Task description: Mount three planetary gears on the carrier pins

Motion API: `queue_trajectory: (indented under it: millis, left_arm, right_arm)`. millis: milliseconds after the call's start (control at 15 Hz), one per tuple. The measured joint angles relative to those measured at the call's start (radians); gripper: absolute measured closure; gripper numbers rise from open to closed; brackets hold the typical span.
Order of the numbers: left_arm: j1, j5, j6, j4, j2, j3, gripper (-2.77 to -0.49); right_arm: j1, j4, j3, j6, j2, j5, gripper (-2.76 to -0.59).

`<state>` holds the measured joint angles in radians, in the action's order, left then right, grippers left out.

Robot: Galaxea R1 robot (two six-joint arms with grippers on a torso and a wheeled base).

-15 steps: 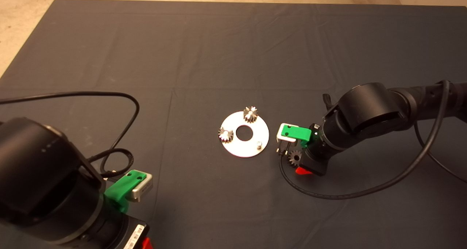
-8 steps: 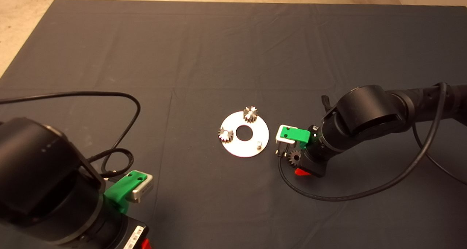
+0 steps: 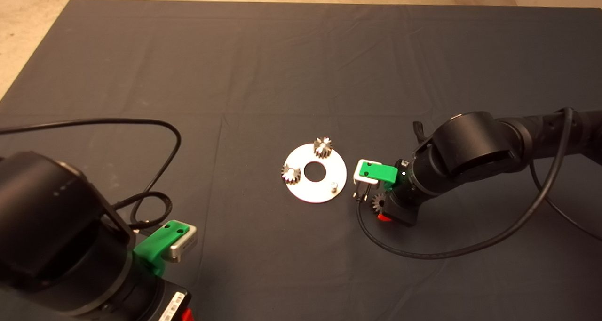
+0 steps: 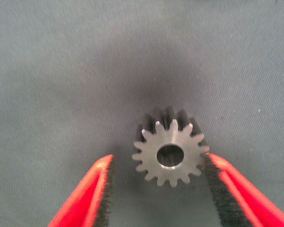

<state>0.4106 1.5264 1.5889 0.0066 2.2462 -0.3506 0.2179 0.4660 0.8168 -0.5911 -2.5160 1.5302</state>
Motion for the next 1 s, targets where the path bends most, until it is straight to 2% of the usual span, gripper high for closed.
queue_trajectory:
  millis: [67,133,533,733,1000]
  left_arm:
    - [0.0,0.0,0.0,0.0,0.0,0.0,-2.19]
    - [0.0,0.0,0.0,-0.001,0.0,0.0,-2.19]
    - [0.0,0.0,0.0,-0.004,0.0,0.0,-2.19]
    - [0.0,0.0,0.0,-0.007,0.0,0.0,-2.19]
    - [0.0,0.0,0.0,-0.007,0.0,0.0,-2.19]
  right_arm:
    - [-0.001,0.004,0.0,0.0,0.0,0.0,-1.24]
    - [-0.003,0.009,0.001,0.0,0.0,-0.001,-1.22]
    - [-0.002,0.013,0.012,0.0,-0.003,-0.001,-1.22]
    - [-0.013,0.033,0.036,0.0,-0.003,-0.007,-1.22]
    - [-0.016,0.039,0.046,0.003,-0.008,-0.007,-1.22]
